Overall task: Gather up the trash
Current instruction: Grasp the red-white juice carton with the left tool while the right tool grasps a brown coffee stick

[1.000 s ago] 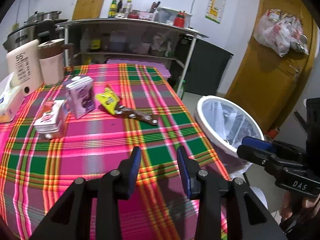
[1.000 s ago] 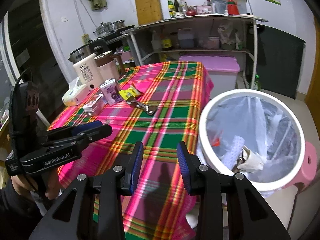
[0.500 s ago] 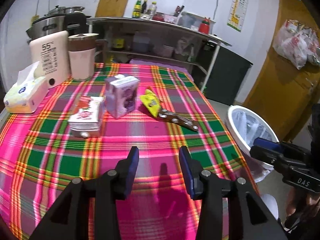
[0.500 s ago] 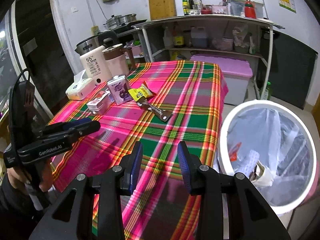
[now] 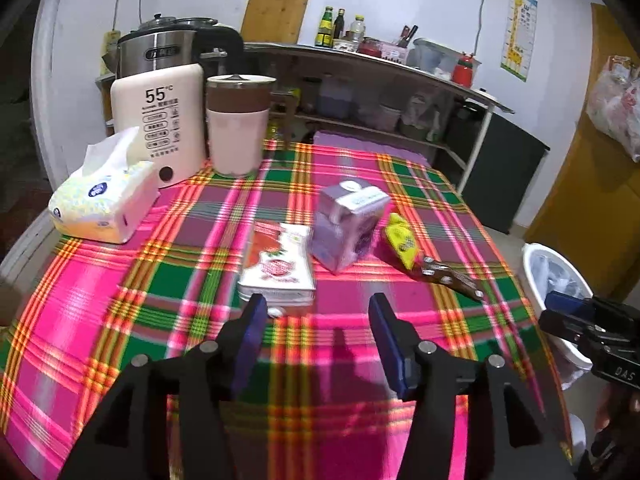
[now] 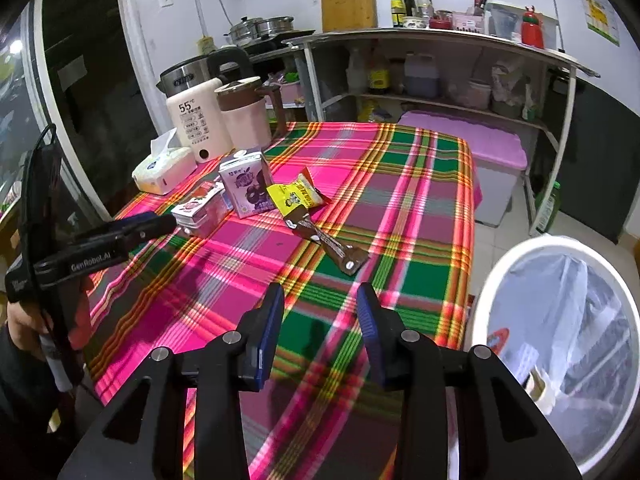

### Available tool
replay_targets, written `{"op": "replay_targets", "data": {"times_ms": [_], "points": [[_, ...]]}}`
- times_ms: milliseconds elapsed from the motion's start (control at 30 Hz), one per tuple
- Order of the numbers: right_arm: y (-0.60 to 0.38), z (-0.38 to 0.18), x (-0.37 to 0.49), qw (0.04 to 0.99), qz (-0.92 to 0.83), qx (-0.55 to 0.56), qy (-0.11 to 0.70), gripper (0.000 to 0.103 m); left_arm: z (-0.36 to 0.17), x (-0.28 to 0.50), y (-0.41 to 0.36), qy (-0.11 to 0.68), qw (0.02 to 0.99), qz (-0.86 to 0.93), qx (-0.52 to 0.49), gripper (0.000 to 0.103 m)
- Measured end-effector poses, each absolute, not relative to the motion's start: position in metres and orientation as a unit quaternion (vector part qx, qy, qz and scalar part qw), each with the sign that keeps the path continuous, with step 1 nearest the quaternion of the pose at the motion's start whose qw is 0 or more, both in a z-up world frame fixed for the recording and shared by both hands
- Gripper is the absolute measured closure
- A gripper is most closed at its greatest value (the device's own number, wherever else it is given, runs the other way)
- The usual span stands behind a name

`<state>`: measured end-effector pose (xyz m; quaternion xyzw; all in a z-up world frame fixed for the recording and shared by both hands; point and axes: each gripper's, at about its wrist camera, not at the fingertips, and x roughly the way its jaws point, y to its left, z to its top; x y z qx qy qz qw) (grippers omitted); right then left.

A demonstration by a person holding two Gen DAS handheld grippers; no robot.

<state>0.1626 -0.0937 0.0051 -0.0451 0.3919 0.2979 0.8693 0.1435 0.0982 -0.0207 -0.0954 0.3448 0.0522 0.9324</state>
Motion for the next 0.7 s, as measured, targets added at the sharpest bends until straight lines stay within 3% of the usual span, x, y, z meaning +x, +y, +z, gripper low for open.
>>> {"op": "replay_targets", "data": {"times_ms": [100,700], "points": [[-0.088,0.002,0.168,0.868,0.303,-0.049,0.391,0.052,-0.024,0.151,0.107,0.349,0.930,0.062,-0.093,0.045],[-0.055,-0.021,0.209,0.857,0.307,-0.098,0.403,0.052,-0.046,0.185,0.122,0.380,0.919,0.059,-0.091,0.039]]}}
